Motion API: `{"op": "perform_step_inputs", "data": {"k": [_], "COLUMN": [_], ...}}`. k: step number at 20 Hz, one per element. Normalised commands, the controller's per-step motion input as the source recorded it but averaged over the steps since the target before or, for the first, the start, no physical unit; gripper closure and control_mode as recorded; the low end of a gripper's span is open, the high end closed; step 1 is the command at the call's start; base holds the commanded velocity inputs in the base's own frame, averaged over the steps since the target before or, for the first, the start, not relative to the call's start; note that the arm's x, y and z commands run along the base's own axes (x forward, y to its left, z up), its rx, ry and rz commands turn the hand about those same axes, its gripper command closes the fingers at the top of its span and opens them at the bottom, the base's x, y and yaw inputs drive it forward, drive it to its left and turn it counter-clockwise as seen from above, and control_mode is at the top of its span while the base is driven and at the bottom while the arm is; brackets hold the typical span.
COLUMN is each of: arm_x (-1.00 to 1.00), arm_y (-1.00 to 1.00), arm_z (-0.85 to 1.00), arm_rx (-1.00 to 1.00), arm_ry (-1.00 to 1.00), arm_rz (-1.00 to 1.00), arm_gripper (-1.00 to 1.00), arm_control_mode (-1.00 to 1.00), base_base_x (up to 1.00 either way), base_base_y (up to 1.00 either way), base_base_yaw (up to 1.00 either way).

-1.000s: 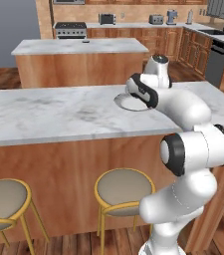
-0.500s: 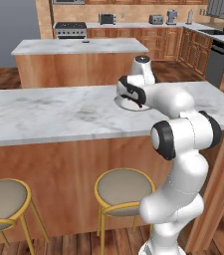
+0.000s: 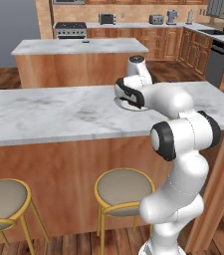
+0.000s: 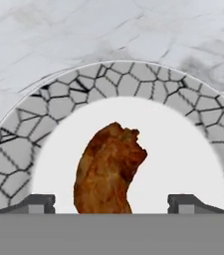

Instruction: Take the chicken drumstick from the fridge and place it on the digital scale on the counter by the fridge. Wait a few seconds for a reading, then move it to the plate on the dining counter.

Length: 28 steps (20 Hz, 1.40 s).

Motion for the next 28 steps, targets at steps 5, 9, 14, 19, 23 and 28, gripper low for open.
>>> {"op": "perform_step_inputs", "data": {"k": [5, 9, 14, 19, 23, 28], "arm_x": [-0.13, -0.89, -0.97, -1.0, -1.0, -1.0], "arm_y": [-0.01, 0.0, -0.02, -0.06, 0.0, 0.01], "arm_z": [0.4, 1.0, 1.0, 0.61, 0.01, -0.52], "arm_rx": [0.0, 0.1, 0.16, 0.13, 0.01, -0.03], "arm_ry": [-0.08, -0.41, -0.24, 0.0, 0.15, 0.24], "arm_rz": [-0.07, 0.0, 0.0, 0.0, -0.01, 0.0], "arm_gripper": [-1.0, -1.0, -1.0, -1.0, -1.0, -1.0], "arm_control_mode": [-1.0, -1.0, -1.0, -1.0, -1.0, -1.0], "base_base_x": [0.0, 0.0, 0.0, 0.0, 0.0, 0.0], "base_base_y": [0.0, 0.0, 0.0, 0.0, 0.0, 0.0], "base_base_yaw": [0.0, 0.0, 0.0, 0.0, 0.0, 0.0]}}
